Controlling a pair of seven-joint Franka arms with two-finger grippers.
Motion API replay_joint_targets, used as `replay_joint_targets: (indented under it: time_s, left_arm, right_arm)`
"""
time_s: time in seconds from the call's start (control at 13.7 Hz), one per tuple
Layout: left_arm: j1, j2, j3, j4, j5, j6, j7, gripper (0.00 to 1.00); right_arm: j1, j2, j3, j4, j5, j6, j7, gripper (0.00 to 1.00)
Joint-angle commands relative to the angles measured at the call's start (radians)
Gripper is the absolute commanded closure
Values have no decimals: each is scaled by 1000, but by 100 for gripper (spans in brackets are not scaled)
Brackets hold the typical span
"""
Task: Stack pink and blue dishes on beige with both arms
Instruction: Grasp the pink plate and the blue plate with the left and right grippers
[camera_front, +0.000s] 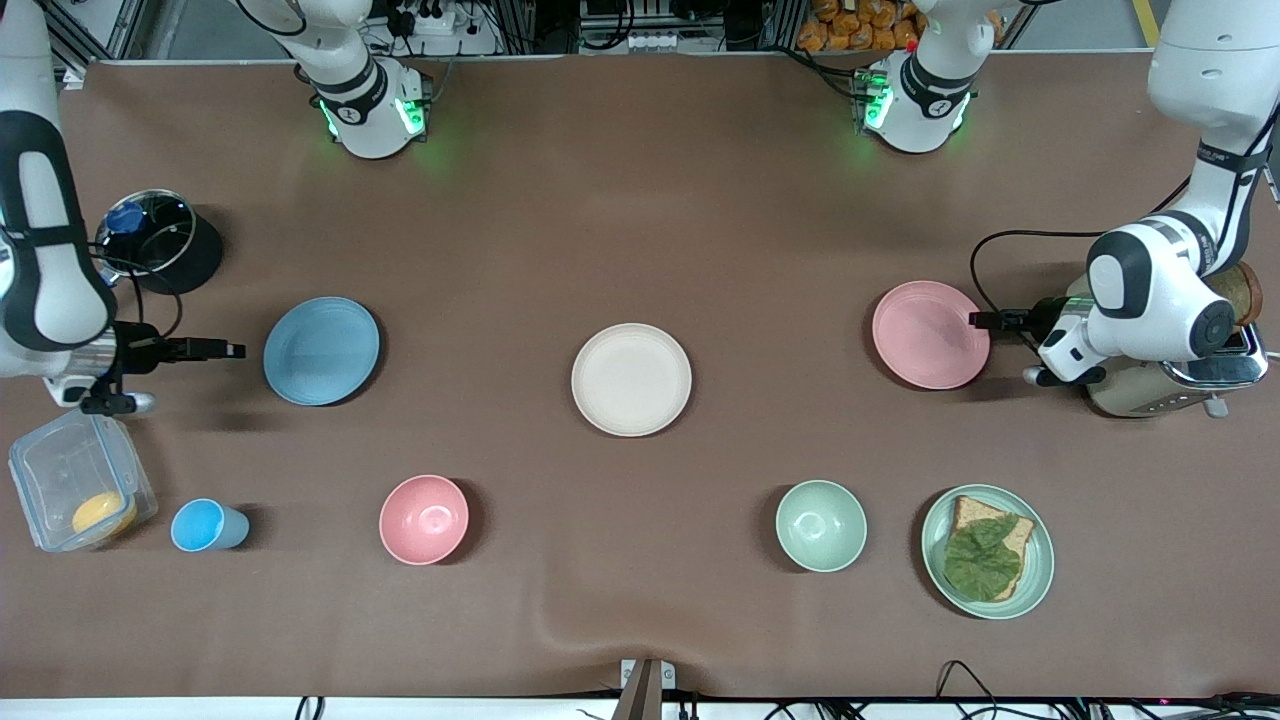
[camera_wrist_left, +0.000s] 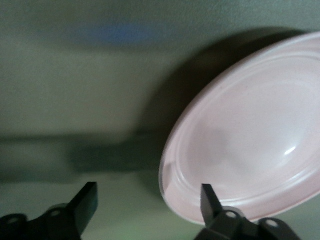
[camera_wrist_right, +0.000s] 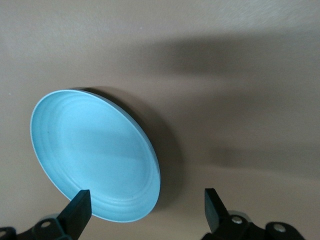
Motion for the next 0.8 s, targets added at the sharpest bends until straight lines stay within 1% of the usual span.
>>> replay_joint_targets:
  time_s: [0.0,0.07,0.15,0.22,0.29,0.44,0.66,0.73]
  left_arm:
    - [4,35,1,20,-25,21,21,32]
    - [2,38,1,22,-25,21,22,45]
    - [-4,38,1,22,-25,21,22,65]
    - [-4,32,1,22,-26,21,24,88]
    - [4,27,0,24,-25,15,36,100]
    - [13,24,1,30,-26,11,68,100]
    - [36,15,0,40,-26,-15,82,100]
    - [34,7,0,46,-26,-32,82,100]
  right_arm:
    - [5,45,-2,15,29,-8,-37,0]
    - [2,59,0,15,31,-6,-65,0]
    - [-1,71,0,15,52,-8,-79,0]
    - [1,81,0,15,69,-8,-93,0]
    - [-1,94,0,15,74,-8,-99,0]
    - [-1,102,15,14,77,-14,-100,0]
    - [-6,124,15,14,92,-20,-159,1]
    - [-4,125,15,14,100,-22,-174,12]
